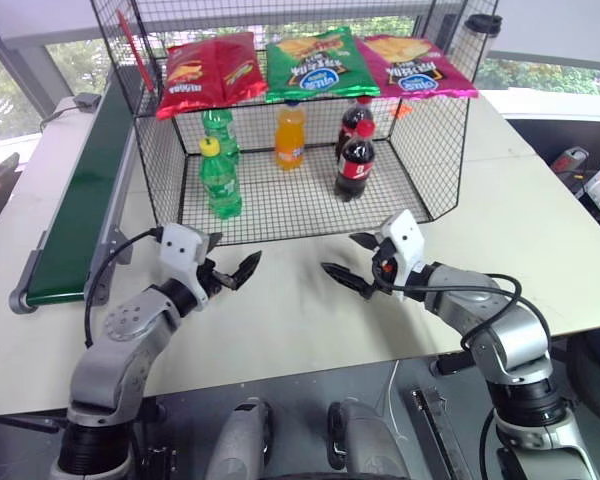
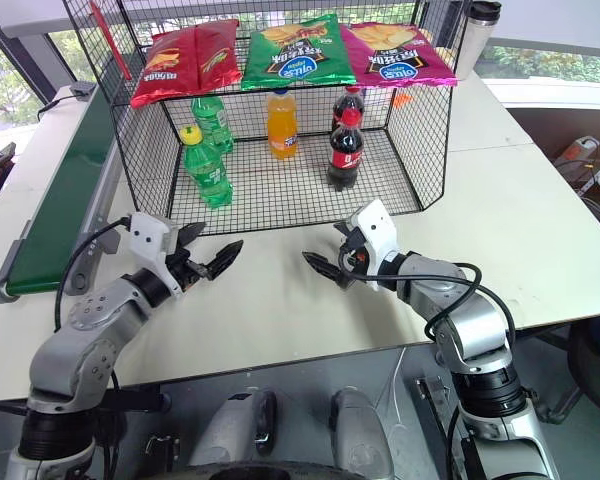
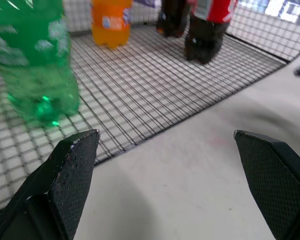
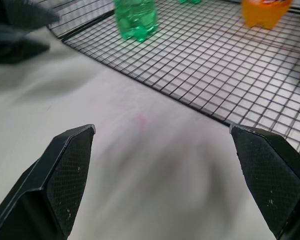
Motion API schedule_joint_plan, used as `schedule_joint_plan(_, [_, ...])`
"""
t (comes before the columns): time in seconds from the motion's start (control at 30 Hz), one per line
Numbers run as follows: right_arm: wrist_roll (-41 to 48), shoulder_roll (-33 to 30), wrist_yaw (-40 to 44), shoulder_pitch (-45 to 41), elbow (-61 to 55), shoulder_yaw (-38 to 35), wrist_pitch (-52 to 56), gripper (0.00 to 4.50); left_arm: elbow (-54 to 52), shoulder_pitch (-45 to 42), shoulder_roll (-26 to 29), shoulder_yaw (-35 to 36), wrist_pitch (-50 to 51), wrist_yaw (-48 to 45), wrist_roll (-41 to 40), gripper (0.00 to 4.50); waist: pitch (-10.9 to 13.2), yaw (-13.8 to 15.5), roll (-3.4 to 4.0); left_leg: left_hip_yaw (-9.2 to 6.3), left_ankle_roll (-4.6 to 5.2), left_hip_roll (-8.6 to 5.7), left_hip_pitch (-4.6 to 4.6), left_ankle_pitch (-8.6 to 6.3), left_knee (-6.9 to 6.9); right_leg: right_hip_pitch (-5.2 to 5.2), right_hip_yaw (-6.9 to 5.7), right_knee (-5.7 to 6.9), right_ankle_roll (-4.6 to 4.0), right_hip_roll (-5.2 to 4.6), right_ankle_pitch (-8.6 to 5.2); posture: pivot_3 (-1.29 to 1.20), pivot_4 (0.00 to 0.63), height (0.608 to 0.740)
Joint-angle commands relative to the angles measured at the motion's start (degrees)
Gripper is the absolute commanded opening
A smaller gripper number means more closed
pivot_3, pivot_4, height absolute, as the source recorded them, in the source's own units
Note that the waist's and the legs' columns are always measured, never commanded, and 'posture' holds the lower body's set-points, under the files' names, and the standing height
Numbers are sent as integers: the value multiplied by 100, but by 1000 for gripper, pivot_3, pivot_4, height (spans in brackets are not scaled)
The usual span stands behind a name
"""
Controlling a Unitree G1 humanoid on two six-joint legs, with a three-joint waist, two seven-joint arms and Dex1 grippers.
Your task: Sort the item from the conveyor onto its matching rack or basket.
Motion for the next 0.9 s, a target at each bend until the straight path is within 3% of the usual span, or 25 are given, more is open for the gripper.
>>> schedule_joint_plan(0.03, [250, -90, 326, -113, -353, -7, -176, 4469, -364, 4, 144, 459, 84, 110, -137, 4500, 0, 6, 0, 0, 0, 0, 0, 0, 0, 0, 0, 0, 0, 0, 0, 0, 150, 739])
schedule_joint_plan(0.3, [617, -9, 705, -268, -408, 14, -242, 4469, -466, 346, 366, 1422, 120, 280, -295, 4500, 0, 8, -1, 0, 0, 0, 0, 0, -3, 0, -1, -7, 0, -2, 0, 0, 150, 739])
schedule_joint_plan(0.57, [660, 12, 748, -430, -361, 172, -261, 4469, 24, 75, 650, 2674, 379, 539, -777, 4500, 0, 58, -1, -1, 0, 1, 0, 0, -1, 1, -2, -9, 0, -10, -1, 0, 150, 739])
schedule_joint_plan(0.9, [659, -12, 718, -567, -335, 219, -198, 4469, 302, 158, 996, 2844, 281, 460, -770, 4500, 0, 121, -1, 0, -1, 0, 0, -1, -2, 1, 0, -15, -17, -17, -9, 0, 150, 739])
